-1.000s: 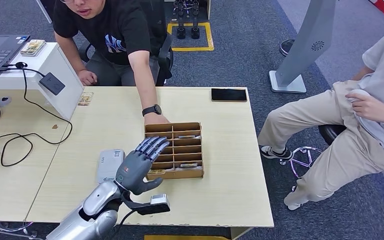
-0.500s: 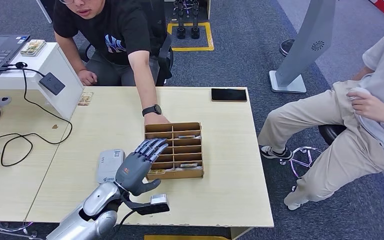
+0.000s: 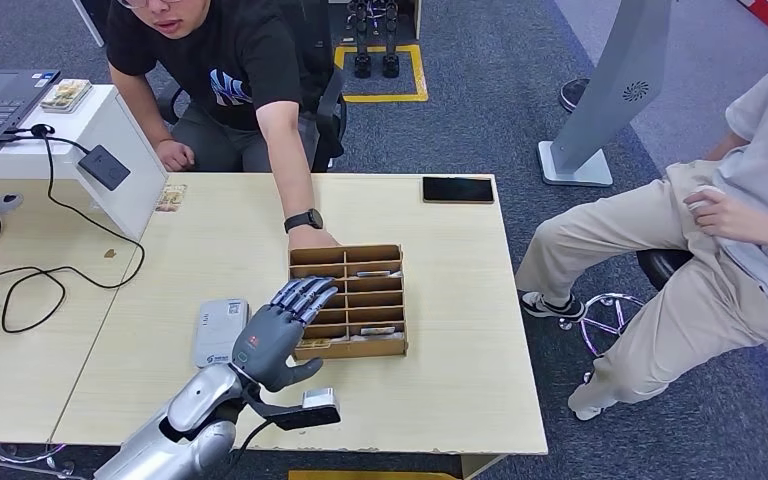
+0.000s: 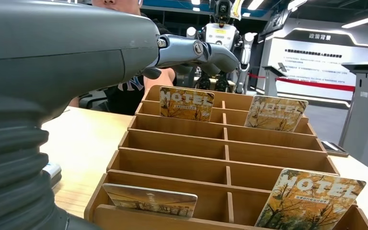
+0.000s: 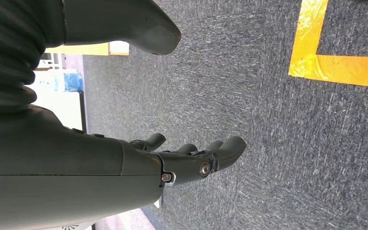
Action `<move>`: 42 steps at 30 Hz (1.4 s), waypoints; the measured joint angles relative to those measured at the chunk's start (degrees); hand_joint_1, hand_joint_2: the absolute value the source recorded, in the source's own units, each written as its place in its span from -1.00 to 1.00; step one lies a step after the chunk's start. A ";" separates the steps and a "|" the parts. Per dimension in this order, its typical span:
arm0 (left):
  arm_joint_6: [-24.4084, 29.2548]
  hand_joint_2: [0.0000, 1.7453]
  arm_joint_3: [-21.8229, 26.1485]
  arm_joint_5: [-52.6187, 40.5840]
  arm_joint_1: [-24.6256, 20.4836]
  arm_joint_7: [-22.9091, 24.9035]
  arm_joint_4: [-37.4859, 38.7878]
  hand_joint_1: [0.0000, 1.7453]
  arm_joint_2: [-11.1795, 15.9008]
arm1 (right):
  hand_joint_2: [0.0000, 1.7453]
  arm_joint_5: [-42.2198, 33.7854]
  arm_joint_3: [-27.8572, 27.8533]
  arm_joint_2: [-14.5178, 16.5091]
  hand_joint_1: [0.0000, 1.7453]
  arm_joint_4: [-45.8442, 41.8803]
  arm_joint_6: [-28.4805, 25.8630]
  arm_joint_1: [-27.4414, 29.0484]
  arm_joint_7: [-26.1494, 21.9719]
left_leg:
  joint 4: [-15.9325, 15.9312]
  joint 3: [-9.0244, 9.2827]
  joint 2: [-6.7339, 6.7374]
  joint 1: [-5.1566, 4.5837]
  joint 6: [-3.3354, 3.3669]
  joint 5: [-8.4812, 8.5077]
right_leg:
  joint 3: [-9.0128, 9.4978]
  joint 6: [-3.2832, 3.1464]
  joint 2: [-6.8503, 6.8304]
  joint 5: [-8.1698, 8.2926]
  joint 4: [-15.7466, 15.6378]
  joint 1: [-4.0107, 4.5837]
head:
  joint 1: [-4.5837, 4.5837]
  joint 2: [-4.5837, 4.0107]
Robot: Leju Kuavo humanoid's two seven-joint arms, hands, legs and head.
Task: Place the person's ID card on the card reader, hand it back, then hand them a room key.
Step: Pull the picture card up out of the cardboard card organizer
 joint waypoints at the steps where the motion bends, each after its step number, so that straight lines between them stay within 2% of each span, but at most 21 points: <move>1: 0.00 1.00 0.00 -0.05 -0.04 0.04 0.01 -1.00 -0.02 | 1.00 0.00 -0.01 0.00 -1.00 0.00 -0.01 0.00 0.00 | 0.00 0.00 0.00 0.00 0.00 0.00 | 0.00 0.00 0.00 0.00 0.00 0.00 | 0.00 0.00; 5: -0.05 1.00 0.00 0.25 -0.19 0.01 0.06 -1.00 -0.19 | 1.00 0.00 -0.03 0.00 -1.00 0.00 -0.01 0.00 0.00 | 0.00 0.00 0.00 0.00 0.00 0.00 | 0.00 0.00 0.00 0.00 0.00 0.00 | 0.00 0.00; 9: -0.05 1.00 -0.02 0.19 -0.37 -0.09 0.06 1.00 -0.37 | 1.00 0.00 -0.05 0.00 -1.00 0.00 0.12 0.00 0.01 | 0.00 0.00 0.00 0.00 0.00 0.00 | 0.00 0.00 0.00 0.00 0.00 0.00 | 0.01 0.00; 15: 6.08 1.00 -1.45 -9.89 -1.59 1.17 2.38 1.00 -0.77 | 1.00 0.00 -0.10 0.00 -1.00 0.00 0.26 -0.06 0.01 | 0.00 0.00 -0.01 0.00 0.00 0.00 | 0.01 0.00 0.00 0.00 0.00 0.00 | 0.01 0.00; 25: 5.22 1.00 -4.61 -11.75 -3.19 1.82 7.15 1.00 -1.57 | 1.00 0.00 -0.10 0.00 -1.00 0.00 0.20 -0.11 0.00 | 0.00 0.00 0.01 0.00 -0.01 0.01 | 0.00 0.00 0.00 0.00 0.00 0.00 | 0.01 0.00; 42: 5.16 1.00 -5.00 -11.83 -4.08 1.83 8.49 1.00 -1.96 | 1.00 0.00 -0.10 0.00 -1.00 0.00 0.19 -0.12 0.00 | 0.00 0.01 0.01 0.00 -0.02 0.01 | 0.01 0.00 0.00 0.01 0.00 0.00 | 0.00 0.00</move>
